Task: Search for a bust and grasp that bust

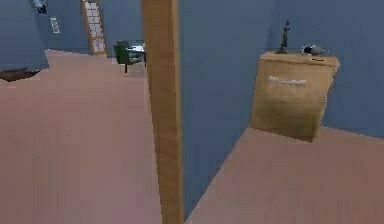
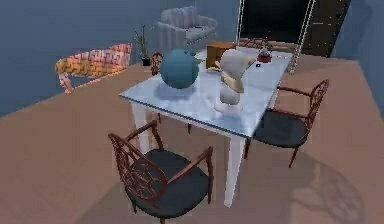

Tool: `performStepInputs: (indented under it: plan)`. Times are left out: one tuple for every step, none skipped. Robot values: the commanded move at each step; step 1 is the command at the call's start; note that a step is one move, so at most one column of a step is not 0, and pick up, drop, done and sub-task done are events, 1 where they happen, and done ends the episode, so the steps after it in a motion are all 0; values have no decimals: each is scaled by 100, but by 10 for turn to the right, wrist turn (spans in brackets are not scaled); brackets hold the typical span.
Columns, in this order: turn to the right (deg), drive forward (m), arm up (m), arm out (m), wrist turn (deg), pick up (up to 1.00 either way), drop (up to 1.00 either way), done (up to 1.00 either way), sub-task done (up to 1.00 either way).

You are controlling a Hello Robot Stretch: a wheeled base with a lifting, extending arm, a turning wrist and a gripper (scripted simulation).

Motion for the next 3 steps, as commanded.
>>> performStepInputs:
  plan:
    - [450, 0, 0, 0, 0, 0, 0, 0, 0]
    - [450, 0, 0, 0, 0, 0, 0, 0, 0]
    - [270, 0, 0, 0, 0, 0, 0, 0, 0]
